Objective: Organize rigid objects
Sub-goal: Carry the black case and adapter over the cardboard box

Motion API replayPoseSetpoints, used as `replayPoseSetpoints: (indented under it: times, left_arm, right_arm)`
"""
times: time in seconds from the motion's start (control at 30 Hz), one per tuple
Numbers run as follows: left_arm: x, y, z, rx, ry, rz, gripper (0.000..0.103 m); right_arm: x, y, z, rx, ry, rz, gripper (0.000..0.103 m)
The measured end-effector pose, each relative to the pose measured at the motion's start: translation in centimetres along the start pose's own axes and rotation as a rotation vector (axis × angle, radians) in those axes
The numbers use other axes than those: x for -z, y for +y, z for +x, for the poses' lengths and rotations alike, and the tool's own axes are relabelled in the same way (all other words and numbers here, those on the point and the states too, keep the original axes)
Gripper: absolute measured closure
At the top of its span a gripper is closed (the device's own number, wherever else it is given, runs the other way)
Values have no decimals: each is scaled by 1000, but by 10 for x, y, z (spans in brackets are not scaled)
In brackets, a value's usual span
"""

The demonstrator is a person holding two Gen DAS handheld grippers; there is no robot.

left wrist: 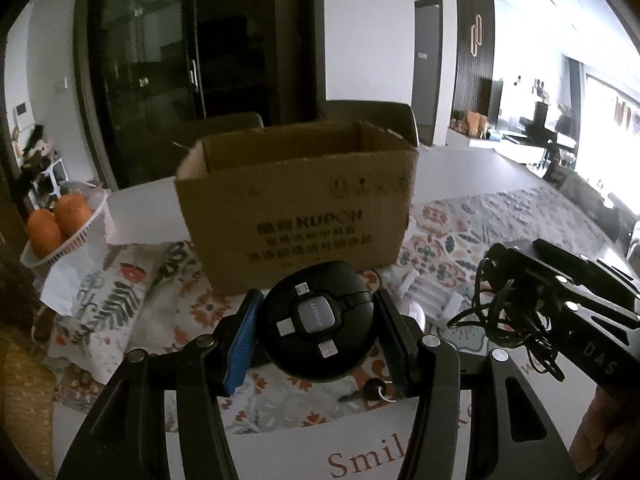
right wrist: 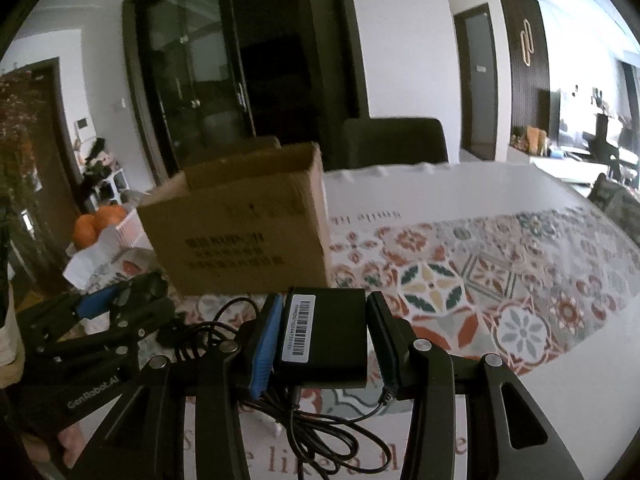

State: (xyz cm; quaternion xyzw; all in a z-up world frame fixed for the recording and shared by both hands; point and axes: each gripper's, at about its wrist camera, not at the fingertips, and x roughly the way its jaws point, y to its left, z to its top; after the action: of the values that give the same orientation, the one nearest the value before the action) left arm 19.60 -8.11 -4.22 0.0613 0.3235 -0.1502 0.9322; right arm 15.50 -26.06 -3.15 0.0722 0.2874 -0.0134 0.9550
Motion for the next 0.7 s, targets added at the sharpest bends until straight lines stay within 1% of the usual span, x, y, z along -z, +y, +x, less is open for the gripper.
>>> replayPoseSetpoints:
  times: [0.23, 0.37, 0.7]
  left_arm:
    - [-12, 16, -11, -30, -19, -38, 48]
    - [-25, 24, -16, -53, -40, -40, 48]
    - [-56, 38, -22, -79, -86, -43, 48]
  right_arm:
    - [-16, 18, -8, -40, -56, -30, 59]
    - [-27, 26, -7, -63, -78, -46, 59]
    - [-62, 44, 0, -96, -132, -69, 59]
